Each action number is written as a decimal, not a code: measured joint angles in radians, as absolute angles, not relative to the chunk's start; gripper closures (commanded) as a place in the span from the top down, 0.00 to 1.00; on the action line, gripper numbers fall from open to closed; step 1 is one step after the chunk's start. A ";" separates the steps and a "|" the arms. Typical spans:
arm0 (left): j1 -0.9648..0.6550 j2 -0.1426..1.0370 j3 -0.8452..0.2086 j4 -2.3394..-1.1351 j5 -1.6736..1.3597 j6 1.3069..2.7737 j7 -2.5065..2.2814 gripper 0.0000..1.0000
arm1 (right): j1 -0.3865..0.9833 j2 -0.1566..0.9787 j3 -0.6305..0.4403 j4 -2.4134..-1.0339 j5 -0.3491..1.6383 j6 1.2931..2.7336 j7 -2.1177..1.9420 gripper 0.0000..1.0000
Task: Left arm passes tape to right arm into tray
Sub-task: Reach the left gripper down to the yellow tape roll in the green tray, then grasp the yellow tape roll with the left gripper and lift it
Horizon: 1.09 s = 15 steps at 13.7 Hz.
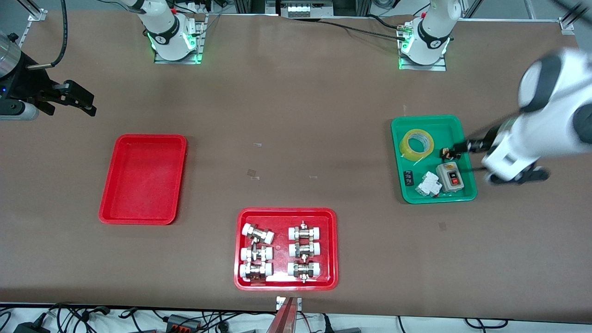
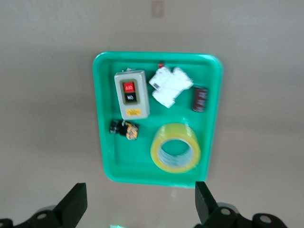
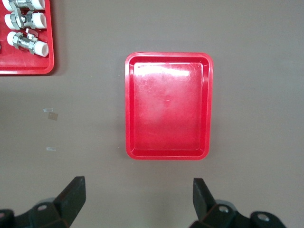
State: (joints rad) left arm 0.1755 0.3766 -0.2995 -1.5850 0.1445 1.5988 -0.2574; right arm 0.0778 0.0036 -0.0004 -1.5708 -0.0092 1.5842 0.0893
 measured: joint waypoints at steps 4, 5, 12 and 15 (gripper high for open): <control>0.186 0.512 -0.299 -1.746 0.197 1.804 -0.261 1.00 | 0.078 0.004 0.000 -1.571 -0.009 1.584 0.088 1.00; 0.197 0.511 -0.300 -1.789 0.197 1.832 -0.261 1.00 | 0.078 0.004 0.000 -1.571 -0.009 1.584 0.088 1.00; 0.210 0.465 -0.304 -2.013 0.197 1.969 -0.261 1.00 | 0.078 0.004 0.000 -1.571 -0.009 1.584 0.084 1.00; 0.210 0.464 -0.305 -2.049 0.197 1.997 -0.261 1.00 | 0.078 0.004 0.000 -1.571 -0.009 1.584 0.083 1.00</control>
